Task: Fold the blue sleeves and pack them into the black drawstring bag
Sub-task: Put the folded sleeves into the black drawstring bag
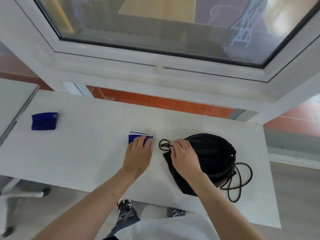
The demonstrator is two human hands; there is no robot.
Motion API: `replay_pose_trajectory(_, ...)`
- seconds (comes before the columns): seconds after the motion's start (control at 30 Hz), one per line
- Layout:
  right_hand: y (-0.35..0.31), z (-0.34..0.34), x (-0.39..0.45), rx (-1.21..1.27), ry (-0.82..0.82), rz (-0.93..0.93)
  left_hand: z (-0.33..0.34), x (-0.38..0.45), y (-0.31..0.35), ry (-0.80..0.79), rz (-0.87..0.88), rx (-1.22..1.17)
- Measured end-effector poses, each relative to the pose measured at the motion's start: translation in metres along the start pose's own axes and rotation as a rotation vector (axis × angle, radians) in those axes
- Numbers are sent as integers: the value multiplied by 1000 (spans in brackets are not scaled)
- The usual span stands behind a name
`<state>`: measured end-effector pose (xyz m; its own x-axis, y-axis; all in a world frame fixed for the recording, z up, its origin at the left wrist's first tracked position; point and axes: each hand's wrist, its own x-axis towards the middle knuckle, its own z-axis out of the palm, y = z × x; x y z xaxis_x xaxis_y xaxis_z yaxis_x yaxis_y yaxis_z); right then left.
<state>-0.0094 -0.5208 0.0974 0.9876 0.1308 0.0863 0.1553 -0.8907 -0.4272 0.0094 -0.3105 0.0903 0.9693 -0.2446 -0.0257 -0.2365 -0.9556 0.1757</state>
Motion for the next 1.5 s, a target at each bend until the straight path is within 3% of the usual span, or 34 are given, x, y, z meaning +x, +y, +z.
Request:
replay_pose_trajectory(0.33, -98, 86, 44, -2, -197, 131, 13, -18, -146, -168, -42, -22)
replay_pose_trajectory(1.03, -82, 178, 136, -90, -477, 248, 38, 7, -211, -254, -136, 14)
replay_pose_trajectory(1.5, -203, 234, 176, -14, -486, 185, 18, -17, -338, -237, -310, -27)
